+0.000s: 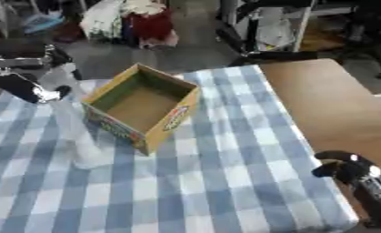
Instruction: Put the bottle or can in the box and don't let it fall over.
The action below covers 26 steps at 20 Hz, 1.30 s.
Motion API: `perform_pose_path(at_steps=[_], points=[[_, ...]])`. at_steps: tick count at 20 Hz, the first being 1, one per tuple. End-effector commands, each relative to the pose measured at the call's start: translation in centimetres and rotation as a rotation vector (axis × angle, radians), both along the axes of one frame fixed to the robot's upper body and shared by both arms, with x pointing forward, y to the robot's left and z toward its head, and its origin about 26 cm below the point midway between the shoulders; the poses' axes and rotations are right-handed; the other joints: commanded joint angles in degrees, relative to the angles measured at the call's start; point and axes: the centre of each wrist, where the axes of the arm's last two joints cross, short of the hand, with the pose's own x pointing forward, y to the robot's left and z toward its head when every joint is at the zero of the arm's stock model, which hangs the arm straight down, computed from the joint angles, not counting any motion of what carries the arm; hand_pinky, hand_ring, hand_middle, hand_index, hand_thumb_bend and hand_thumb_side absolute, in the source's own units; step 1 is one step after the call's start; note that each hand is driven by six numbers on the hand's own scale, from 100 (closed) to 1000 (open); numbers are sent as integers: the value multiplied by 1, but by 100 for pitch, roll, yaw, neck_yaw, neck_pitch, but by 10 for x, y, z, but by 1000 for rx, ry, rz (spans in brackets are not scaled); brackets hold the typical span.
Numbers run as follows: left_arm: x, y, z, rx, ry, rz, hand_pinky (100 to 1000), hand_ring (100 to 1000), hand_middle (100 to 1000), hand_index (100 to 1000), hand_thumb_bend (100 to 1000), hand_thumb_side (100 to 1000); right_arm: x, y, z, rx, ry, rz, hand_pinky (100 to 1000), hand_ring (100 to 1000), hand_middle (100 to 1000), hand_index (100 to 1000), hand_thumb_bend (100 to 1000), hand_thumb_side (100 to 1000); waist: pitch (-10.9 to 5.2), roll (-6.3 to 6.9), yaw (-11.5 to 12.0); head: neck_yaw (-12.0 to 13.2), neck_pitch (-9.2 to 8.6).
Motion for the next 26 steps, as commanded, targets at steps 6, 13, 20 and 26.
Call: perform_pose_path(at_steps=[6, 13, 20, 26], points=[[-3, 3, 13, 52, 15, -173, 292, 191, 178, 453, 100, 258, 2, -4, 9, -23, -17, 4, 729, 673, 760, 796, 100, 820, -50, -17, -4, 11, -77], [-15, 7, 50, -48, -66, -205, 279, 138, 115, 408, 100, 271, 2, -5, 8, -23, -15, -2, 729, 673, 761, 796, 100, 822, -55, -15, 6, -18, -76], [-33, 0, 117, -236, -369, -179, 315, 136, 107, 401, 100, 132, 1, -5, 7, -25, -6, -4, 729, 673, 762, 796, 100, 827, -78, -7, 27, -1, -49], [-8, -20, 92, -347, -481, -117, 328, 138, 110, 407, 100, 140, 3, -1, 7, -20, -8, 14, 730, 674, 762, 796, 100, 826, -85, -15, -84, 66, -76]])
